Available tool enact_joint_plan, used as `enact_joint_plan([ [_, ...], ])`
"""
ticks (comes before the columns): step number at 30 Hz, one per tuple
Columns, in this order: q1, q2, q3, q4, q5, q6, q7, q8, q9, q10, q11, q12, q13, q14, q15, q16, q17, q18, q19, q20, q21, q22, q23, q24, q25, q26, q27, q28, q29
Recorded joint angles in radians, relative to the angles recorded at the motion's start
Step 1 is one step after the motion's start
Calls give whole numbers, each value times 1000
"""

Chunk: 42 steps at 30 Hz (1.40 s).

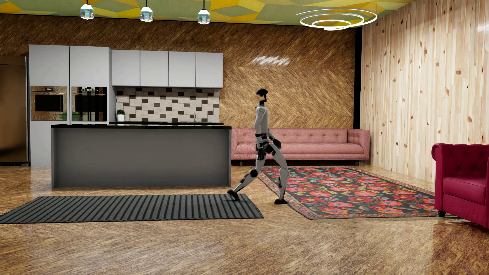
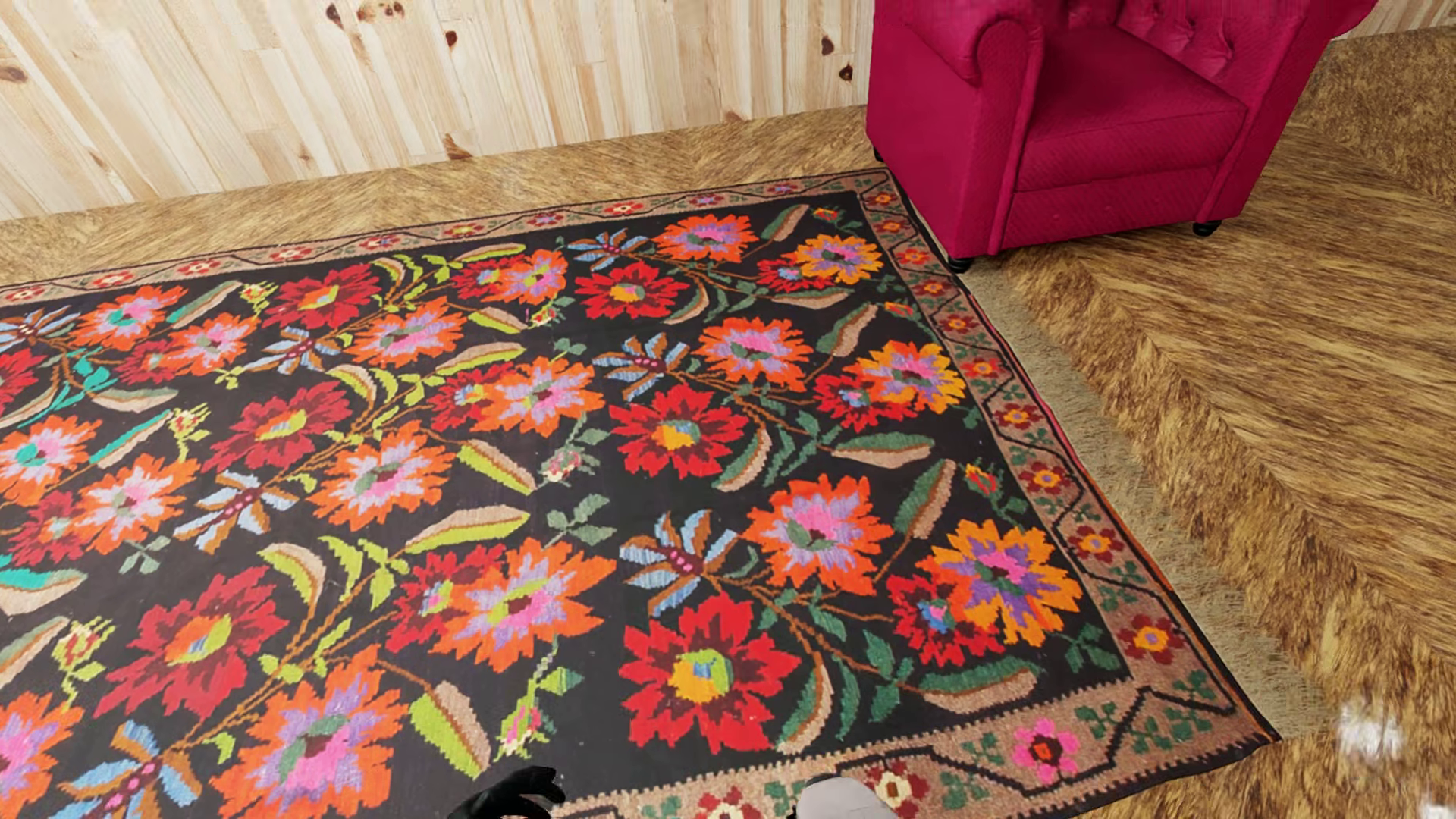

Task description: Move towards the sofa

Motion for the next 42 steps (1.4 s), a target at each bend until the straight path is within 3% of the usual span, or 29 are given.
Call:
enact_joint_plan([
  [1, -37, 30, -5, 45, 50, 33, 0, 0, 6, 181, 82, 32, -3, 204, -36, -32, 2, 0, 0, 10, -3, 32, 25, 0, 0, 0, 0, 0, 0],
  [2, -155, 67, 18, 40, 84, 29, 0, 0, 6, 438, 95, 60, -17, 366, -90, -44, 9, 0, 0, -5, -20, 48, 33, 0, 0, 0, 0, 0, 0],
  [4, -392, 234, 79, 54, 114, 21, 0, 0, 45, 838, 48, 73, -37, 306, -162, -57, 14, 0, 0, -104, -40, 86, -21, 0, 0, 0, 0, 0, 0],
  [6, -585, 383, 210, 19, 87, -36, 0, 0, 56, 741, -33, 145, -66, 328, -187, -54, 13, 0, 0, -127, -34, 54, -106, 0, 0, 0, 0, 0, 0],
  [7, -636, 467, 260, 5, 65, -48, 0, 0, 65, 536, -68, 151, -85, 415, -201, -70, -1, 0, 0, -179, -32, 144, -144, 0, 0, 0, 0, 0, 0],
  [8, -695, 525, 307, 6, 66, -54, 0, 0, 52, 302, -110, 182, -96, 459, -219, -80, -3, 0, 0, -140, -57, 171, -189, 0, 0, 0, 0, 0, 0],
  [9, -707, 608, 335, -5, 64, -57, 0, 0, 42, 58, -150, 206, -103, 355, -251, -80, -11, 0, 0, -136, -75, 197, -227, 0, 0, 0, 0, 0, 0],
  [10, -704, 669, 349, -13, 82, -44, 0, 0, 25, -70, -181, 223, -115, 4, -294, -73, -24, 0, 0, -165, -109, 201, -263, 0, 0, 0, 0, 0, 0],
  [11, -726, 703, 359, -5, 88, -38, 0, 0, -1, -427, -181, 245, -120, 287, -351, -63, -38, 0, 0, -187, -140, 202, -289, 0, 0, 0, 0, 0, 0],
  [12, -745, 733, 372, -5, 103, -30, 0, 0, -9, -455, -177, 265, -126, 325, -388, -58, -44, 0, 0, -209, -167, 212, -289, 0, 0, 0, 0, 0, 0],
  [13, -779, 763, 388, -22, 98, -43, 0, 0, 0, -95, -148, 275, -118, -20, -393, -55, -38, 0, 0, -225, -201, 225, -280, 0, 0, 0, 0, 0, 0],
  [14, -782, 779, 393, -57, 88, -59, 0, 0, 0, -61, -81, 286, -102, 96, -351, -50, -29, 0, 0, -227, -234, 235, -253, 0, 0, 0, 0, 0, 0],
  [16, -761, 670, 368, -152, -8, -122, 0, 0, 16, 13, 319, 300, -65, 380, -22, -42, 5, 0, 0, -222, -236, 264, -175, 0, 0, 0, 0, 0, 0],
  [17, -726, 555, 348, -184, -37, -128, 0, 0, 28, 45, 545, 293, -48, 402, -36, -38, 10, 0, 0, -205, -229, 257, -152, 0, 0, 0, 0, 0, 0],
  [19, -580, 351, 300, -192, -43, -99, 0, 0, 64, 12, 615, 265, -37, 334, -192, -34, 12, 0, 0, -150, -183, 214, -104, 0, 0, 0, 0, 0, 0],
  [21, -459, 251, 185, -186, -31, -41, 0, 0, 70, -13, 282, 224, -2, 208, -223, -19, -8, 0, 0, -139, -171, 128, -97, 0, 0, 0, 0, 0, 0],
  [22, -404, 227, 160, -181, -36, -18, 0, 0, 60, -38, 66, 203, 29, 143, -178, -19, -15, 0, 0, -110, -192, 103, -101, 0, 0, 0, 0, 0, 0],
  [24, -349, 166, 133, -166, -58, 10, 0, 0, 26, -34, -175, 166, 76, 15, 342, 2, -14, 0, 0, -41, -191, 37, -94, 0, 0, 0, 0, 0, 0],
  [25, -300, 149, 113, -164, -85, 5, 0, 0, 20, -16, -142, 155, 102, -55, 414, 19, -13, 0, 0, -19, -184, 10, -92, 0, 0, 0, 0, 0, 0],
  [26, -242, 176, 90, -164, -95, 4, 0, 0, 34, 24, -53, 149, 124, -90, 291, 29, -12, 0, 0, -11, -195, -13, -96, 0, 0, 0, 0, 0, 0],
  [27, -260, 195, 65, -147, -69, 25, 0, 0, 34, 107, -17, 143, 111, -46, 137, 23, -15, 0, 0, 6, -166, -18, -74, 0, 0, 0, 0, 0, 0],
  [28, -311, 226, 40, -129, -73, 45, 0, 0, 40, 220, 22, 131, 85, 80, 31, -13, -16, 0, 0, 45, -155, 5, -50, 0, 0, 0, 0, 0, 0],
  [30, -419, 308, 74, -89, -106, 81, 0, 0, 62, 320, 5, 98, 20, 346, -66, -49, -52, 0, 0, -45, -152, 14, -25, 0, 0, 0, 0, 0, 0],
  [31, -493, 347, 108, -70, -136, 85, 0, 0, 59, 341, -15, 113, 9, 377, -93, -56, -57, 0, 0, -58, -193, -7, -44, 0, 0, 0, 0, 0, 0],
  [35, -735, 542, 225, 21, -192, 48, 0, 0, 39, 222, -59, 205, 5, 308, -220, -72, -57, 0, 0, -157, -216, 75, -167, 0, 0, 0, 0, 0, 0],
  [37, -829, 649, 281, 49, -170, 25, 0, 0, 26, 73, -98, 262, -10, 262, -264, -61, -47, 0, 0, -163, -209, 120, -221, 0, 0, 0, 0, 0, 0],
  [39, -903, 730, 340, 74, -131, 13, 0, 0, 19, -23, -127, 309, -44, 116, -314, -42, -54, 0, 0, -205, -209, 178, -259, 0, 0, 0, 0, 0, 0],
  [40, -935, 751, 386, 95, -129, 1, 0, 0, 26, -29, -120, 329, -76, 118, -339, -32, -61, 0, 0, -236, -182, 209, -274, 0, 0, 0, 0, 0, 0],
  [42, -1028, 813, 463, 100, -155, -37, 0, 0, 51, 104, -99, 362, -122, 405, -309, -22, -75, 0, 0, -260, -173, 264, -291, 0, 0, 0, 0, 0, 0],
])
